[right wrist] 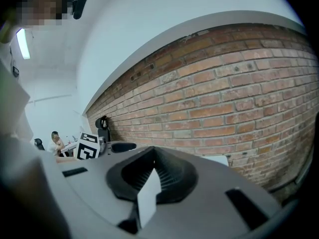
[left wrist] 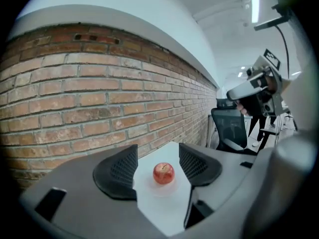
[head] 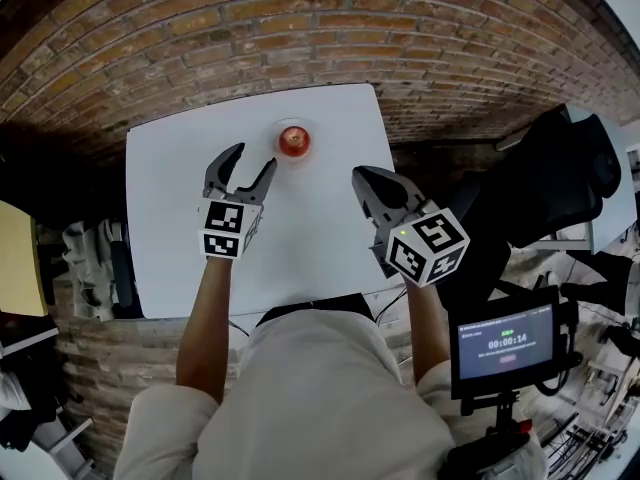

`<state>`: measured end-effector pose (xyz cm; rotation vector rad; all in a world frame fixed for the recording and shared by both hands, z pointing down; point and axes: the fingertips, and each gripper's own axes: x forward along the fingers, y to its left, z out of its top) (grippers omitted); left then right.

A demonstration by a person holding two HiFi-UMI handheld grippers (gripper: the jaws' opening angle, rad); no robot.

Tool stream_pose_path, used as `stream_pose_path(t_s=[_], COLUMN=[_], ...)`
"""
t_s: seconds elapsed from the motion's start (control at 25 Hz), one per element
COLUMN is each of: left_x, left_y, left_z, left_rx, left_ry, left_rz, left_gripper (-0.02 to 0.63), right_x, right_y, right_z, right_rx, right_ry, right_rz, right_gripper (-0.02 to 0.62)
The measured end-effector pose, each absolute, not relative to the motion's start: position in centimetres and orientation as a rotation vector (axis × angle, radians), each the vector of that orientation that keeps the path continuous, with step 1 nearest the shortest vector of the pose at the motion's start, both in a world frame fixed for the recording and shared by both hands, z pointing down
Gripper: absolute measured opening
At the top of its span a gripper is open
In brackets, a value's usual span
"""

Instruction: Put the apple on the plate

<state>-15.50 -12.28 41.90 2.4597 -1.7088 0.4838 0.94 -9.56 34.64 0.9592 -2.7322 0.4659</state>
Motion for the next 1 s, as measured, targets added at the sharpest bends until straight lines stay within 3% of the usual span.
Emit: stream_pose_path(t_s=[0.28,0.48,1.0], left_x=[-15.8,-16.6,-15.5], left_y=[-10.3,-8.0,-4.4], left_z=[36.6,33.7,28.3], left_rx=[2.505,2.489,2.542], left_ry=[-1.805,-1.956,-1.961], left_rz=[0.359,0.4,0.275], left_gripper=[0.222,0.134,0.094], right_x=[-0.4,-1.3,-1.8], right_y=[-8.9,-7.8,-5.8], right_z=[32.4,30.2,26.4], right_rx=[0.927,0.918,0.941], right_ry=[-2.78,-2.825,-2.888], right_rz=[0.397,0.357,0.245], right_gripper=[0.003,0.003,0.003])
